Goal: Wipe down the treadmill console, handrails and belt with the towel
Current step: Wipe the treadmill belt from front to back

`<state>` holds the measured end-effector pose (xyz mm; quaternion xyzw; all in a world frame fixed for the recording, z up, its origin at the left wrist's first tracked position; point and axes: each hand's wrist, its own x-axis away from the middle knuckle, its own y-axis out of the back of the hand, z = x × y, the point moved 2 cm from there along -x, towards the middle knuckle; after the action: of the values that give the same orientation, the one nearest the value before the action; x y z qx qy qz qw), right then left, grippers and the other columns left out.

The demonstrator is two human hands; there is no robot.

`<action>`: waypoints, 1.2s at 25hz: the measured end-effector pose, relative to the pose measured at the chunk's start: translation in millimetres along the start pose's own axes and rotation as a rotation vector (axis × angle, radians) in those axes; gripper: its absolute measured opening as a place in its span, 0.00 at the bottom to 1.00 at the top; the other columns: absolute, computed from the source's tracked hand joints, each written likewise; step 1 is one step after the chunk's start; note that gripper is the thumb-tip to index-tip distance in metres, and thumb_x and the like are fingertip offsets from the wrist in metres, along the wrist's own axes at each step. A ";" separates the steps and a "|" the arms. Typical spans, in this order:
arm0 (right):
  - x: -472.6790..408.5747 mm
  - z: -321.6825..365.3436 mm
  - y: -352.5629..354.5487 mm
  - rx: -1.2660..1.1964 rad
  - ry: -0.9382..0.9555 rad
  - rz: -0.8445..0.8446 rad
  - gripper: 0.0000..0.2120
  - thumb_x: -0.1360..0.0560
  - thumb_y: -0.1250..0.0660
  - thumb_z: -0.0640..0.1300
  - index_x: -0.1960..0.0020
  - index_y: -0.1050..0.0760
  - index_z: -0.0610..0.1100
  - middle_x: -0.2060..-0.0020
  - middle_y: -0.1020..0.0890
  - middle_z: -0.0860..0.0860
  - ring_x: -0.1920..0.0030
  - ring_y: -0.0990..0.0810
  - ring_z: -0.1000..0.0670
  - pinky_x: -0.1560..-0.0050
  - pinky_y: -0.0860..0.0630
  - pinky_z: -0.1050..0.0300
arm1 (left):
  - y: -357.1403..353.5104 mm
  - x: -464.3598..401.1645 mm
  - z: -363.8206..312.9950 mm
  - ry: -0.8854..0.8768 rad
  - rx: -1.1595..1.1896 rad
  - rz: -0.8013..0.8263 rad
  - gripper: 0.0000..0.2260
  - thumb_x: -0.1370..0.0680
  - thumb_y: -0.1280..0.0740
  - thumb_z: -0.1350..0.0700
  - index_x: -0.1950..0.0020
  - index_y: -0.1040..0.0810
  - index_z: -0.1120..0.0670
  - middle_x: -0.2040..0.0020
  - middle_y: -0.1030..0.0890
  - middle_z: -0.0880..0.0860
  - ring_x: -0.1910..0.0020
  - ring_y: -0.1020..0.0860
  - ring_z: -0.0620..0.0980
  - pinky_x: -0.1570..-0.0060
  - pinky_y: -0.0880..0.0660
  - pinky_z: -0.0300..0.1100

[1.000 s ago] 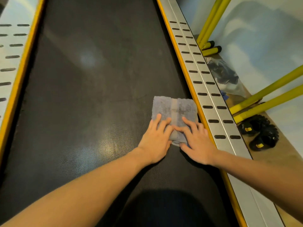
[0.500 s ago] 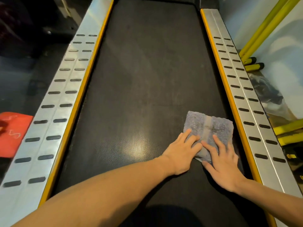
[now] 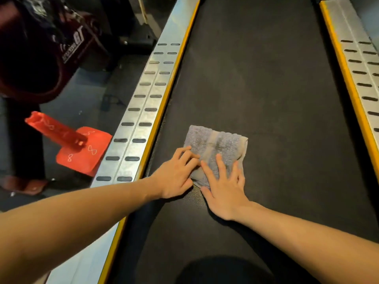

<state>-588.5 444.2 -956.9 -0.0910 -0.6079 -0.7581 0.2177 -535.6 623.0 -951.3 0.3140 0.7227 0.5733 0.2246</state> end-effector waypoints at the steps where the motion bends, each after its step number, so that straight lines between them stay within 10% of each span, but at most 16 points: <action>1: -9.2 17.2 0.9 0.000 0.035 -0.003 0.32 0.16 0.53 0.62 0.20 0.69 0.61 0.21 0.71 0.47 0.24 0.66 0.26 0.25 0.64 0.33 | 6.6 10.0 16.6 0.064 0.005 0.017 0.18 0.22 0.36 0.49 0.34 0.29 0.54 0.35 0.28 0.56 0.33 0.36 0.58 0.30 0.33 0.51; 12: -37.8 46.9 0.8 0.049 0.163 -0.157 0.32 0.20 0.47 0.67 0.20 0.54 0.66 0.17 0.51 0.46 0.31 0.39 0.33 0.39 0.38 0.41 | 13.7 18.9 72.5 0.039 -0.051 0.057 0.41 0.25 0.38 0.39 0.18 0.49 0.54 0.18 0.50 0.56 0.24 0.43 0.62 0.29 0.38 0.50; 30: 101.1 97.7 -54.5 -0.098 0.108 0.033 0.29 0.17 0.46 0.60 0.20 0.56 0.65 0.19 0.66 0.51 0.22 0.66 0.31 0.23 0.66 0.36 | -6.0 142.9 -51.1 0.375 -0.074 0.152 0.27 0.27 0.43 0.41 0.33 0.31 0.54 0.32 0.31 0.58 0.34 0.34 0.61 0.31 0.34 0.58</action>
<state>-714.7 525.0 -940.3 -0.0705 -0.5560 -0.7869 0.2581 -672.1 688.7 -939.8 0.2471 0.7044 0.6632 0.0536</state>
